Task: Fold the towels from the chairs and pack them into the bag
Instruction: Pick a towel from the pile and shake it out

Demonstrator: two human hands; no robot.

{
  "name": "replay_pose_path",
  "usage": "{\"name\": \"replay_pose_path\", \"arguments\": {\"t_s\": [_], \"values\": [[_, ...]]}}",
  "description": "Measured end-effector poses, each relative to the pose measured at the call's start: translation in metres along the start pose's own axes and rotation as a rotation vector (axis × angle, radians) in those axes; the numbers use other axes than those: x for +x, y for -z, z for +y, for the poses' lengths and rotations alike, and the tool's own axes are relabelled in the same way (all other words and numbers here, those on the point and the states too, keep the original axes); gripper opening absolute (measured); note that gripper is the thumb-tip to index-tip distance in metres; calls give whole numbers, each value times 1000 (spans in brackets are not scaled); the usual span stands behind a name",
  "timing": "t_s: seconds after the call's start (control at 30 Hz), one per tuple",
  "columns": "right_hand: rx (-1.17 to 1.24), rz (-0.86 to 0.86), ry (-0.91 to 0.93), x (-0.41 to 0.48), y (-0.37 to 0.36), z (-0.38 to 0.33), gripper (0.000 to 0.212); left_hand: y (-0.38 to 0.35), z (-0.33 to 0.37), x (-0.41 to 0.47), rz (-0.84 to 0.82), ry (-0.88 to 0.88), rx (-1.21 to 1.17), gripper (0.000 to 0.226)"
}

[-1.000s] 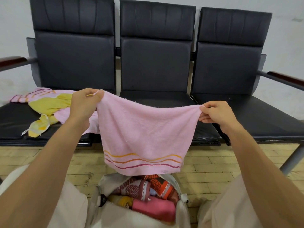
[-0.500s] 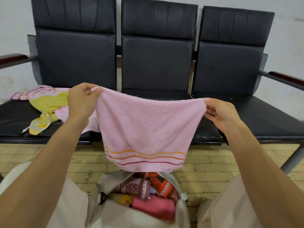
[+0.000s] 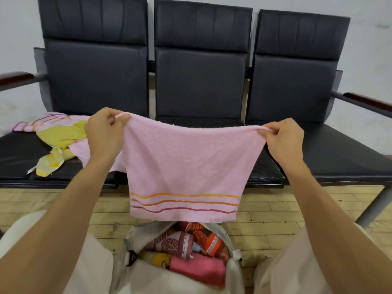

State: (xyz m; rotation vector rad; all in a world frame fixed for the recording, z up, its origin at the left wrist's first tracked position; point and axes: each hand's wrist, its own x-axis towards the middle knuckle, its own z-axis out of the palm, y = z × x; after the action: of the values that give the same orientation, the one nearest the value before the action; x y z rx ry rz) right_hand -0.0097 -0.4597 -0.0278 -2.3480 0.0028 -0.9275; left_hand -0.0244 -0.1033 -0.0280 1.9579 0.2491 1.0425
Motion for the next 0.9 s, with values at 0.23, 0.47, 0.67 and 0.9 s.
{"name": "replay_pose_path", "arguments": {"t_s": [0.23, 0.47, 0.67, 0.9], "values": [[133, 52, -104, -3, -5, -2, 17, -2, 2, -7, 20, -18, -2, 15], [284, 31, -211, -4, -7, -2, 15, -8, 4, -18, -147, 10, 20, 14], [58, -153, -161, 17, -12, 1, 15, -23, 2, -7, -363, 164, -69, 15], [-68, -484, -218, 74, -38, 1, 22, -61, -11, 42, -513, 320, -225, 18]]}}
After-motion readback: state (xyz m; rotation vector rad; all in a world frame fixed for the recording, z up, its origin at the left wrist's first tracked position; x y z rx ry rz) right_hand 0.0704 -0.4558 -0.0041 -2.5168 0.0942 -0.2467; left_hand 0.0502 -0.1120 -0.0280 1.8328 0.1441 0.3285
